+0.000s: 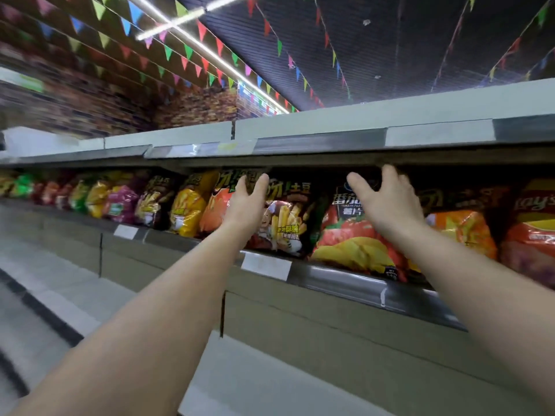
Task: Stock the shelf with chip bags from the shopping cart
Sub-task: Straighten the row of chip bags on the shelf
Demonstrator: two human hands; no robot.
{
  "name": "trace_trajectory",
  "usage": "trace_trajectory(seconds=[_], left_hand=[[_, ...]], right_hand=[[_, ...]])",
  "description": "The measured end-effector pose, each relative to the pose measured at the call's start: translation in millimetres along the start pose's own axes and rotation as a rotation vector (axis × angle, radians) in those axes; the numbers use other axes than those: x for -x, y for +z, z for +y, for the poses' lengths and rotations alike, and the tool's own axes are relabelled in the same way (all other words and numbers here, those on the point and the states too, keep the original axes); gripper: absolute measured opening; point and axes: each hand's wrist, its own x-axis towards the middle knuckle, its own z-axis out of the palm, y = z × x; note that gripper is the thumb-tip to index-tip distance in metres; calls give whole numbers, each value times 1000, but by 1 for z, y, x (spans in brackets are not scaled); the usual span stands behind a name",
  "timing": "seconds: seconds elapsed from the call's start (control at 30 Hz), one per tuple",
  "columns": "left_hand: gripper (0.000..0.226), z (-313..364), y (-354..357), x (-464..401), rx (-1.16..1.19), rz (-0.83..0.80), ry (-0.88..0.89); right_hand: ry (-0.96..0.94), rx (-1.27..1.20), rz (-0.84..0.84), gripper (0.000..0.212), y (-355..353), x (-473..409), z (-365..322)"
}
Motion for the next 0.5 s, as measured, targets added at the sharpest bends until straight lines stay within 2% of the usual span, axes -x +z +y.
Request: trace_trajectory(seconds=[0.1, 0.2, 0.3, 0.37, 0.5], left_hand=[[68, -8, -5, -10, -45, -42, -47], [63, -20, 0, -28, -51, -163, -84], [65, -25, 14, -49, 49, -275, -145], [76, -27, 21, -66, 44, -281, -174], [83, -33, 30, -95, -17, -262, -222]], right_hand=[[80, 27, 1, 68, 14, -7, -1], [148, 34, 39, 66, 19, -16, 3], [202, 54, 52, 64, 22, -25, 3], [240, 95, 68, 66, 27, -28, 4], [279, 185, 123, 68, 35, -29, 14]])
